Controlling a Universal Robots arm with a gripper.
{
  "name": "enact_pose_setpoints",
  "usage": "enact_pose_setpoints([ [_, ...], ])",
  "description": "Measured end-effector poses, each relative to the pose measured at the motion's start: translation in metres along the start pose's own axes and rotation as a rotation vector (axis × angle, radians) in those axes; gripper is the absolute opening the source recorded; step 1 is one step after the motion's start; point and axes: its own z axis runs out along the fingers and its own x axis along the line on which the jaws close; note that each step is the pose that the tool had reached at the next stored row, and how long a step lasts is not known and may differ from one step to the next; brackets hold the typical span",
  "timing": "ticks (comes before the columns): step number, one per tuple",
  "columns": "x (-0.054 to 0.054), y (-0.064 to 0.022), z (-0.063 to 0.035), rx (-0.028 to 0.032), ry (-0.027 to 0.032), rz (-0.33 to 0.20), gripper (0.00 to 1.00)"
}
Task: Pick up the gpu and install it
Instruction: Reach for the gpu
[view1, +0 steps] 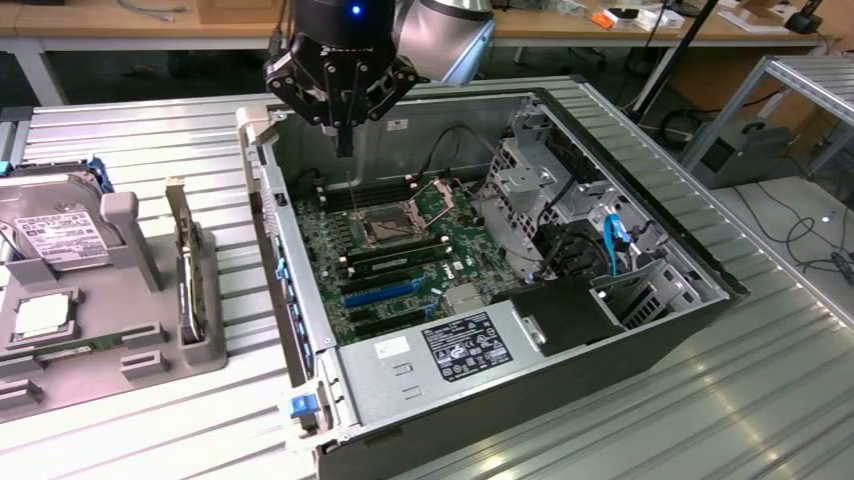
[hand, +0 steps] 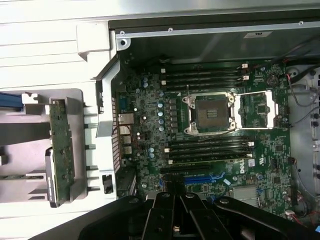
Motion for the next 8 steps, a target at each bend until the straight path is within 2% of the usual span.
enact_pose_setpoints([
  [8, 0.0067, -0.0005, -0.0002, 0.0, 0.0, 0.0, 0.11],
])
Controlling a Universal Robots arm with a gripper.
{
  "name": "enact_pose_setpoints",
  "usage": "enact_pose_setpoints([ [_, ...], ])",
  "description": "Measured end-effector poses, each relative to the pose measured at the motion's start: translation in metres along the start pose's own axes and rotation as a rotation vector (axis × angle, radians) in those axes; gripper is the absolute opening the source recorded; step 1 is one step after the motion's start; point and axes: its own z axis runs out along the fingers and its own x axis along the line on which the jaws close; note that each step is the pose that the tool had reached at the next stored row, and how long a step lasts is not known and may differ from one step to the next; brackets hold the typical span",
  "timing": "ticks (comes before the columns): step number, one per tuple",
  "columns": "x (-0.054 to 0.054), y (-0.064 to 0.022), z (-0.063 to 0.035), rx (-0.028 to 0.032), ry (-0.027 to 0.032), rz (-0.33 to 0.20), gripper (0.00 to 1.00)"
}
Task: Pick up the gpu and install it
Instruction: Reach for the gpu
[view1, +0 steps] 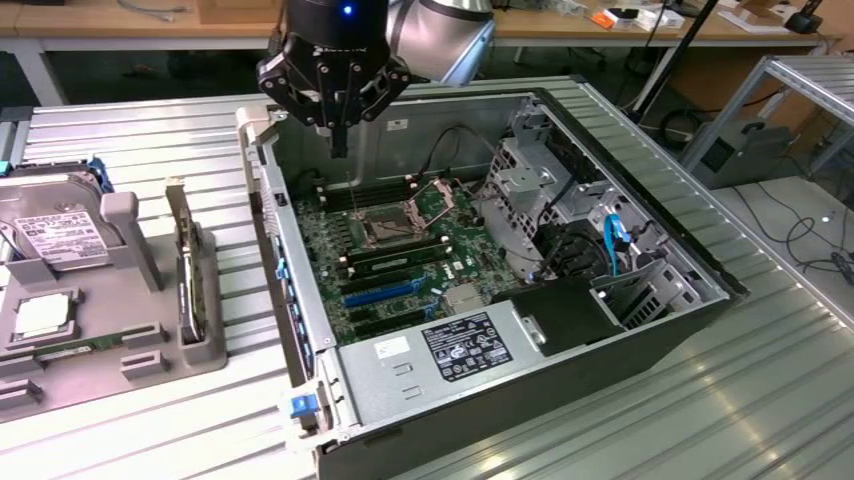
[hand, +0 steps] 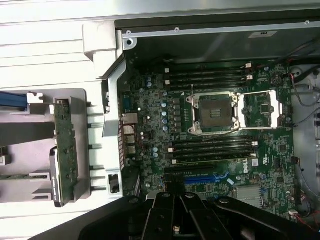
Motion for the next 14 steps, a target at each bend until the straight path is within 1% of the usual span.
enact_pose_setpoints([
  [14, 0.012, -0.0009, -0.0004, 0.0, 0.0, 0.0, 0.11],
])
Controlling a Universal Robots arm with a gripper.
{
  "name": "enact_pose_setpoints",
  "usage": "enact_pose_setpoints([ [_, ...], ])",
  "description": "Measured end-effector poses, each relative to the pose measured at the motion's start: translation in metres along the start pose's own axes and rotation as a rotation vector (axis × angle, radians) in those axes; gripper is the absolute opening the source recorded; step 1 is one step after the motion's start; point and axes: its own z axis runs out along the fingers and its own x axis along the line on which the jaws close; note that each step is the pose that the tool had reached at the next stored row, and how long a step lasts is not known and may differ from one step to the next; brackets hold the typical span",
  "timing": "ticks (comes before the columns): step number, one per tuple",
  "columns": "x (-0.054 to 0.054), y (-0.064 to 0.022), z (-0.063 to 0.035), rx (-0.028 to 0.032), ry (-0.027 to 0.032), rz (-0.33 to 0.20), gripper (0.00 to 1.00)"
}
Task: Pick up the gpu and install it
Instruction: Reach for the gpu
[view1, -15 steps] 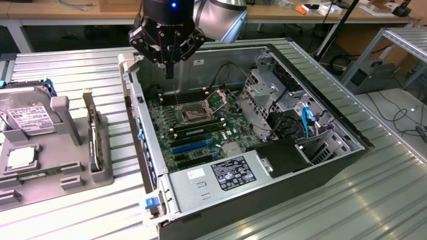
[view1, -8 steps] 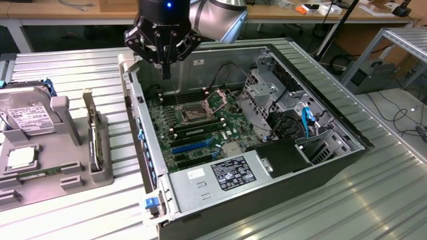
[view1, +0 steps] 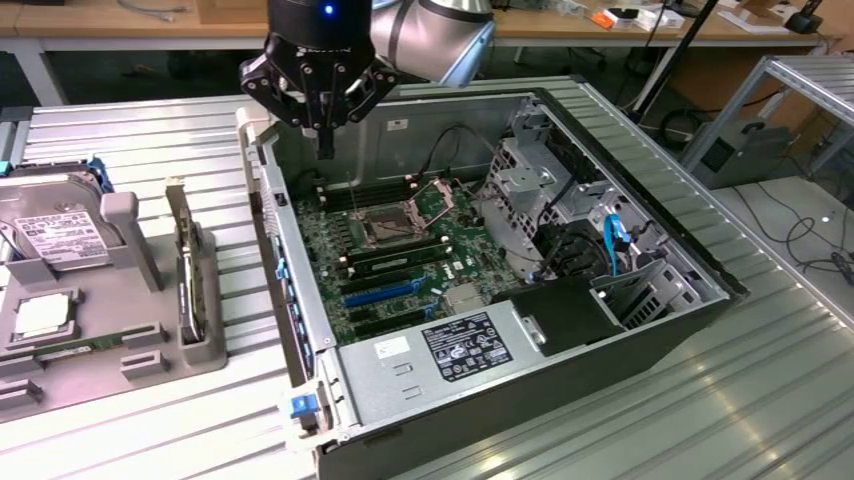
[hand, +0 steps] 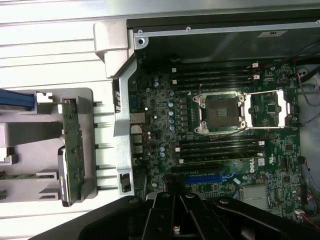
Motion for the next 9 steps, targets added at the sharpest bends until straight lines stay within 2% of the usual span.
enact_pose_setpoints([
  [9, 0.0077, -0.0006, -0.0002, 0.0, 0.0, 0.0, 0.11],
])
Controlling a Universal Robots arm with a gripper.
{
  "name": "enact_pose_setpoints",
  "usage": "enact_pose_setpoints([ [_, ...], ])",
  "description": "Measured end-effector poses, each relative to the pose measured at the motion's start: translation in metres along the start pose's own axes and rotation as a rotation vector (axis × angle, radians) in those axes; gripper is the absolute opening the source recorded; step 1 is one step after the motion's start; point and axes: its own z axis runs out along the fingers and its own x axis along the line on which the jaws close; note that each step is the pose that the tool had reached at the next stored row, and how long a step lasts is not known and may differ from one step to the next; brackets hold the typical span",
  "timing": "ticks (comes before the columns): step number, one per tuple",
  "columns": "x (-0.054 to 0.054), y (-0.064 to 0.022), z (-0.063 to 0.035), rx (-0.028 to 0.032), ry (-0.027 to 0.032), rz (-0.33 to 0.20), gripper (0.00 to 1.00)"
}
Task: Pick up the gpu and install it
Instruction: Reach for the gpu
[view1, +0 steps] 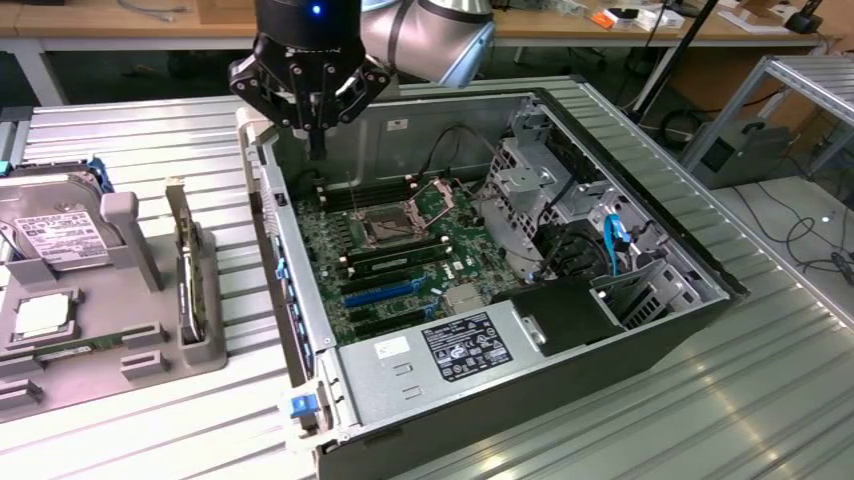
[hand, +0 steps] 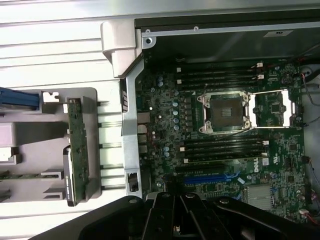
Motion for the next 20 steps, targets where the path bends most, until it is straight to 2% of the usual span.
enact_pose_setpoints([
  [20, 0.022, -0.0017, -0.0006, 0.0, -0.0001, 0.0, 0.11],
])
